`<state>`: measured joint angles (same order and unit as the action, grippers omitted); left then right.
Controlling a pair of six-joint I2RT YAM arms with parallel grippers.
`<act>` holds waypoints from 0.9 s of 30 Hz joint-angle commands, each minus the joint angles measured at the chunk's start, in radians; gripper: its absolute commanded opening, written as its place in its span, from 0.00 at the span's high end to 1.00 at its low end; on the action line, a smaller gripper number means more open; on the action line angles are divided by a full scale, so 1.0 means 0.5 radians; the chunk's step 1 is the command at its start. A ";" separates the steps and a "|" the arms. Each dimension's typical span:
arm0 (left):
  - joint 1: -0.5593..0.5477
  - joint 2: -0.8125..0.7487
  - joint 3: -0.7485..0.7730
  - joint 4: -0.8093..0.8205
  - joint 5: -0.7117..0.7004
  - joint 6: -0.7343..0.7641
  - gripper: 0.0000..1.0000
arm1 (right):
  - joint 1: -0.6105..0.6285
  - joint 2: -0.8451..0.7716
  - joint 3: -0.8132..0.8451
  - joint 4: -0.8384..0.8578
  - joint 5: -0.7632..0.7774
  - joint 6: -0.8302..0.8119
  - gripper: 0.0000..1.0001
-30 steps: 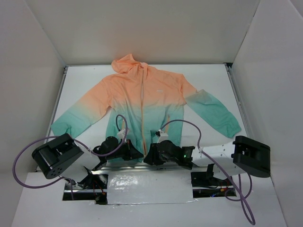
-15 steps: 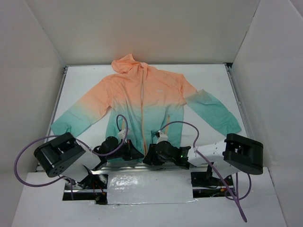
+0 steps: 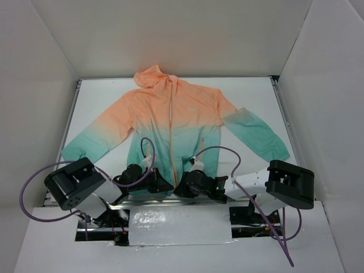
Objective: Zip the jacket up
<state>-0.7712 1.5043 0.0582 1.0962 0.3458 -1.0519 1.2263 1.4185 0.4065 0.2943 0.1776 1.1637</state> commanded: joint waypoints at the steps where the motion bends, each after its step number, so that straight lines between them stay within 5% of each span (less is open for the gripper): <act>1: -0.010 0.041 -0.021 0.185 0.054 0.005 1.00 | 0.011 0.013 0.009 -0.067 0.117 0.038 0.74; 10: -0.010 0.105 -0.015 0.231 0.063 -0.007 1.00 | 0.011 -0.030 0.003 -0.110 0.148 0.059 0.99; 13: -0.010 0.121 -0.018 0.253 0.066 -0.010 1.00 | 0.011 -0.054 0.006 -0.125 0.145 0.063 1.00; 20: -0.010 0.130 -0.003 0.259 0.078 -0.013 1.00 | 0.017 -0.054 0.028 -0.168 0.123 0.056 0.59; 27: -0.010 0.157 0.003 0.293 0.100 -0.019 1.00 | 0.042 0.001 0.120 -0.288 0.172 0.047 0.55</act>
<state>-0.7712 1.5696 0.0578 1.1694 0.3599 -1.0657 1.2377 1.3975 0.4278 0.2329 0.2096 1.1961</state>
